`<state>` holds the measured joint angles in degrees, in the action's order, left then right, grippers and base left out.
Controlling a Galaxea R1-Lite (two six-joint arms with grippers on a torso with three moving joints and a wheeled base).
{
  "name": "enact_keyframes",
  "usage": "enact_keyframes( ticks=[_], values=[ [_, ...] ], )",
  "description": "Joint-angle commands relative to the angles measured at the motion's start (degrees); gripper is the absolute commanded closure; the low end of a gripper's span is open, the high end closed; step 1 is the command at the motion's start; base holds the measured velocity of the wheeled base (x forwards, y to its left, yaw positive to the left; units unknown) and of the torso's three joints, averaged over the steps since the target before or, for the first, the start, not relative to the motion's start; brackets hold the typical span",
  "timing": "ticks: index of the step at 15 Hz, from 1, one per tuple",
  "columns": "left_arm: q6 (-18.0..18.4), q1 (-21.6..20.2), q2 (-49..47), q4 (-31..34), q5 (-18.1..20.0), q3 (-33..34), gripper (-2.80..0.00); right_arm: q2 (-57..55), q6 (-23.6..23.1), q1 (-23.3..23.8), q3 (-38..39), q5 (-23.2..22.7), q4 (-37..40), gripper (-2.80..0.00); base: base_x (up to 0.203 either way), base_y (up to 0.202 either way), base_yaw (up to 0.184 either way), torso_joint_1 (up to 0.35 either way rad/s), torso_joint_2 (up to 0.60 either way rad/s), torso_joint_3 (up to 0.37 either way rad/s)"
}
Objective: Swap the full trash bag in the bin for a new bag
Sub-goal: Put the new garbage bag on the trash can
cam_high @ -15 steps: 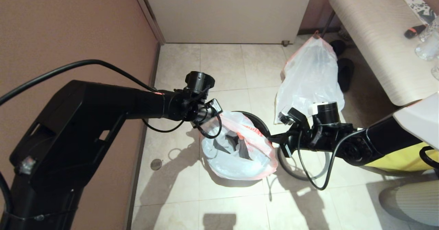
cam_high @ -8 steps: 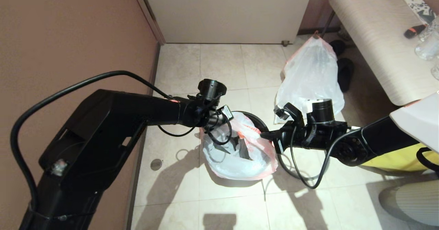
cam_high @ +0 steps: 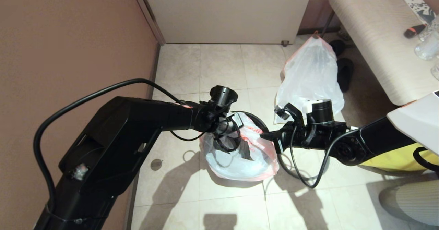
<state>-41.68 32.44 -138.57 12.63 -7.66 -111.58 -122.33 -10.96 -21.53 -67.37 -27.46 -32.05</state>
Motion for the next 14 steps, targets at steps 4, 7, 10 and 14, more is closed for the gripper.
enact_keyframes(
  ticks=[4, 7, 10, 14],
  values=[
    [-1.11, -0.07, 0.49, 3.42, 0.01, 1.0, 0.0, -0.36, -0.2, 0.87, 0.22, -1.28, -0.21, 0.0, 0.0, 0.0, 0.0, 0.0, 0.0, 0.0],
    [-1.48, -0.29, -1.09, 3.43, -0.1, 0.45, 0.0, -0.45, -0.33, 0.87, 0.45, -1.67, -0.21, 0.0, 0.0, 0.0, 0.0, 0.0, 0.0, 0.0],
    [-1.29, -0.95, -2.3, -5.73, -0.25, 0.23, 0.0, -0.76, -2.31, 2.18, 1.23, -4.77, -0.07, 0.0, 0.0, 0.0, 0.0, 0.0, 0.0, 0.0],
    [0.48, -1.59, -1.41, -12.54, -0.06, 0.22, 0.0, -2.56, -8.78, 3.48, 3.3, -7.74, -0.21, 0.0, 0.0, 0.0, 0.0, 0.0, 0.0, 0.0]
  ],
)
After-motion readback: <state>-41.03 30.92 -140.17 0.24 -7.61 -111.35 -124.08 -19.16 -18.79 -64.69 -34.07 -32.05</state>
